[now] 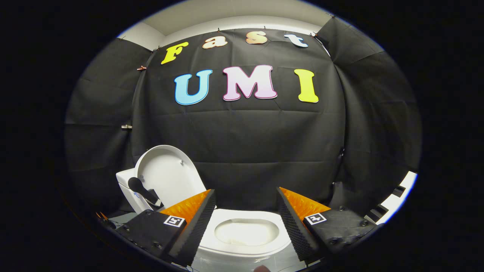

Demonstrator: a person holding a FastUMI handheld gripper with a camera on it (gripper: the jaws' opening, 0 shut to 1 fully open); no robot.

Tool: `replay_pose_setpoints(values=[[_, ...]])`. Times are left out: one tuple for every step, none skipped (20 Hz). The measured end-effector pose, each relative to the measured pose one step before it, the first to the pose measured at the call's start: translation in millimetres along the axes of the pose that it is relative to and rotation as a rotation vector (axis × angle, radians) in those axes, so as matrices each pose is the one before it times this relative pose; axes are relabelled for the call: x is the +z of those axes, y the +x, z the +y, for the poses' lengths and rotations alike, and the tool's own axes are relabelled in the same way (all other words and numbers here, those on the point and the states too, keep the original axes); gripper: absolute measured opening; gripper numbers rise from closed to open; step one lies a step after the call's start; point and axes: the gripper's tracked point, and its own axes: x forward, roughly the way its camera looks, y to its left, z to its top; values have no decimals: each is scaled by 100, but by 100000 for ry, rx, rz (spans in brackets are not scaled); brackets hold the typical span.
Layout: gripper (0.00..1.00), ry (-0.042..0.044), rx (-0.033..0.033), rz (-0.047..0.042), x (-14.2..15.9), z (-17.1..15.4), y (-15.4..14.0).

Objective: Open the toilet lid.

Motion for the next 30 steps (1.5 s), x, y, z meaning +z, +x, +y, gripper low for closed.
replay_pose_setpoints(values=[[99,28,-136,-350,155,-33,-32],[99,-331,82,-119,20,-60,26],[99,-231,42,163,-8,-72,-15],[99,493,202,637,-106,30,48],[99,1137,184,49,97,-82,-56],[99,1468,260,270,112,28,-32],[99,1278,148,397,-31,11,11],[99,663,350,-434,146,19,-104],[99,-481,-587,-522,181,-211,1],[99,-981,-552,-229,-53,-309,88],[99,-489,-691,-65,36,-271,3],[99,316,107,21,-24,-116,29],[99,669,-66,-7,-40,-75,-116],[99,738,665,-294,45,109,-28],[99,580,265,-1150,234,85,-81],[99,96,53,-353,55,-90,48],[99,-572,-623,-133,-36,-206,70],[99,-1119,-632,-368,152,-187,22],[99,-593,-340,-293,174,-134,-34],[99,-53,-53,-595,233,-4,32],[99,306,0,-198,141,-67,-7],[99,362,-214,234,-123,-32,51],[99,98,-175,30,7,-62,30],[99,10,-322,216,-133,-136,-51],[99,-258,0,-131,97,0,21],[99,-489,-328,-48,14,-127,22],[99,-152,38,-97,71,-56,-17],[99,-142,23,-57,-43,56,10],[99,248,70,363,-80,45,1],[99,217,214,186,-50,55,51]])
